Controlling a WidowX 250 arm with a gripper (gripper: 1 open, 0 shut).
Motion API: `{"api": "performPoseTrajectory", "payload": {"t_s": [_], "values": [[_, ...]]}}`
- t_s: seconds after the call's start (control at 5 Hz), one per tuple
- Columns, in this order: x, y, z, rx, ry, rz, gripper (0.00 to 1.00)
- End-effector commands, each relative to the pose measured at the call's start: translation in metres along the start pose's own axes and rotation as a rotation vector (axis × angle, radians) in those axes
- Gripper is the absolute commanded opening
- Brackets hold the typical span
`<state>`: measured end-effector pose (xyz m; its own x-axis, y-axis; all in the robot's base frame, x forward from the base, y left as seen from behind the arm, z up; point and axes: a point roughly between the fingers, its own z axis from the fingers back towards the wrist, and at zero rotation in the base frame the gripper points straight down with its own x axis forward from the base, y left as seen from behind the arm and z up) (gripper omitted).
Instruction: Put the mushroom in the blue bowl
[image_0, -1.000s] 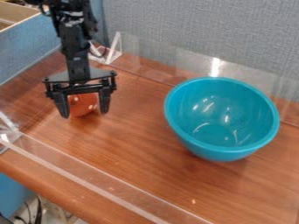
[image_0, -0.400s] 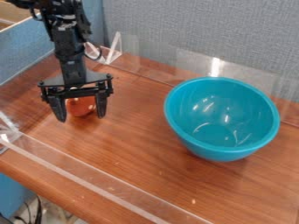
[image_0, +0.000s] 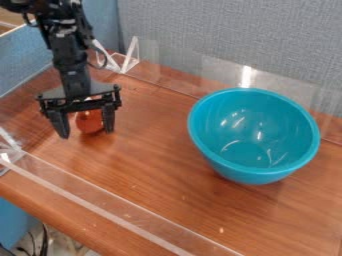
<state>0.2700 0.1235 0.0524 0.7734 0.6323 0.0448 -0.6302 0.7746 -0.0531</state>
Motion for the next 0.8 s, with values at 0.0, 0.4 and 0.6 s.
{"api": "performPoseTrajectory", "payload": {"t_s": [0.0,0.4,0.6], "values": [[0.021,-0.002,0.011,-0.015,-0.056,0.014,1.00],[0.031,0.002,0.005,-0.016,-0.053,-0.068,1.00],[0.032,0.010,0.005,-0.021,-0.051,-0.152,0.00]]}}
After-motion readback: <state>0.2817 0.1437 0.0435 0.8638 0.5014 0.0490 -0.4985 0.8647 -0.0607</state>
